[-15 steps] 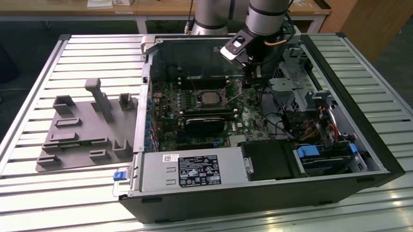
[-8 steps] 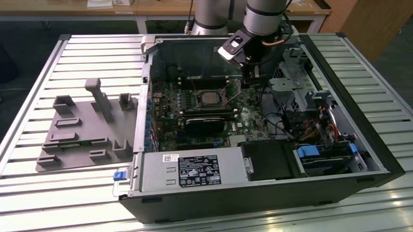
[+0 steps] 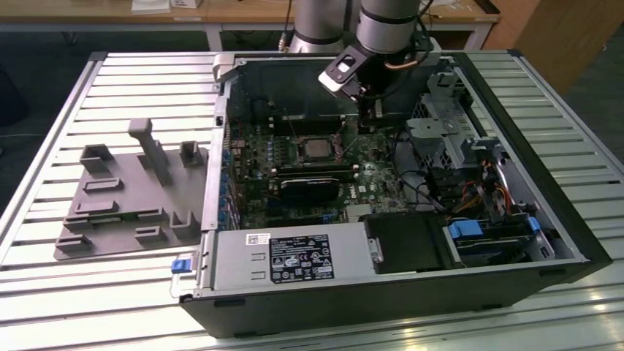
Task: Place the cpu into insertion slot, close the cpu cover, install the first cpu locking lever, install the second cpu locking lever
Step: 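Close the cpu cover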
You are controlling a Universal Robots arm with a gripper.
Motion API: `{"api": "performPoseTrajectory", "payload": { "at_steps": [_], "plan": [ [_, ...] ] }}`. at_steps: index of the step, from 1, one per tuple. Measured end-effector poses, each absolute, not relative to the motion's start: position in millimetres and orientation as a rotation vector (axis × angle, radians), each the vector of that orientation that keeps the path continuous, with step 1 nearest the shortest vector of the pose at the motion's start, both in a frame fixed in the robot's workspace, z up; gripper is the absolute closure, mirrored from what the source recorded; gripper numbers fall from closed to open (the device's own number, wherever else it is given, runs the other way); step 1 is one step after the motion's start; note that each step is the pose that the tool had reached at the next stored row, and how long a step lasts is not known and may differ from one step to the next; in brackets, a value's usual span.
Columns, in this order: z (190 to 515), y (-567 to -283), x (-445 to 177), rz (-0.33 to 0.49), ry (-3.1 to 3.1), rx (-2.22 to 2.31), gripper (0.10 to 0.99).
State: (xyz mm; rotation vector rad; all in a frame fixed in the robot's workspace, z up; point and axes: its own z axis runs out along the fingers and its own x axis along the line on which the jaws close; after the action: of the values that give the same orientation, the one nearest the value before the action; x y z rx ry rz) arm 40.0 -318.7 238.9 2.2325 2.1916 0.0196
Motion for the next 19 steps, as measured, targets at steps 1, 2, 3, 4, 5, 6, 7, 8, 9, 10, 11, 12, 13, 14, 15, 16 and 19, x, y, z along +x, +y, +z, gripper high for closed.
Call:
{"api": "performPoseTrajectory", "payload": {
  "at_steps": [1, 2, 3, 4, 5, 6, 7, 8, 9, 10, 11, 12, 13, 14, 15, 16, 19],
  "plan": [
    [239, -319, 38, 0.023, 2.19, 2.231, 0.984],
    [239, -319, 35, 0.026, 2.189, 2.229, 0.984],
    [239, -319, 32, 0.03, 2.187, 2.228, 0.984],
    [239, -319, 29, 0.034, 2.185, 2.226, 0.984],
    [239, -319, 26, 0.039, 2.183, 2.223, 0.984],
    [239, -318, 23, 0.043, 2.181, 2.222, 0.984],
    [239, -318, 19, 0.049, 2.179, 2.219, 0.984],
    [239, -318, 13, 0.059, 2.174, 2.214, 0.984],
    [239, -318, 10, 0.065, 2.171, 2.212, 0.984],
    [239, -318, 7, 0.069, 2.169, 2.209, 0.984],
    [239, -318, 4, 0.074, 2.167, 2.207, 0.984],
    [239, -318, 2, 0.078, 2.165, 2.206, 0.984],
    [239, -318, 1, 0.08, 2.164, 2.205, 0.984],
    [239, -318, 1, 0.08, 2.164, 2.204, 0.984],
    [239, -318, 0, 0.08, 2.164, 2.204, 0.984],
    [239, -318, 0, 0.081, 2.164, 2.204, 0.984],
    [239, -318, -1, 0.082, 2.163, 2.203, 0.984]
  ]
}}
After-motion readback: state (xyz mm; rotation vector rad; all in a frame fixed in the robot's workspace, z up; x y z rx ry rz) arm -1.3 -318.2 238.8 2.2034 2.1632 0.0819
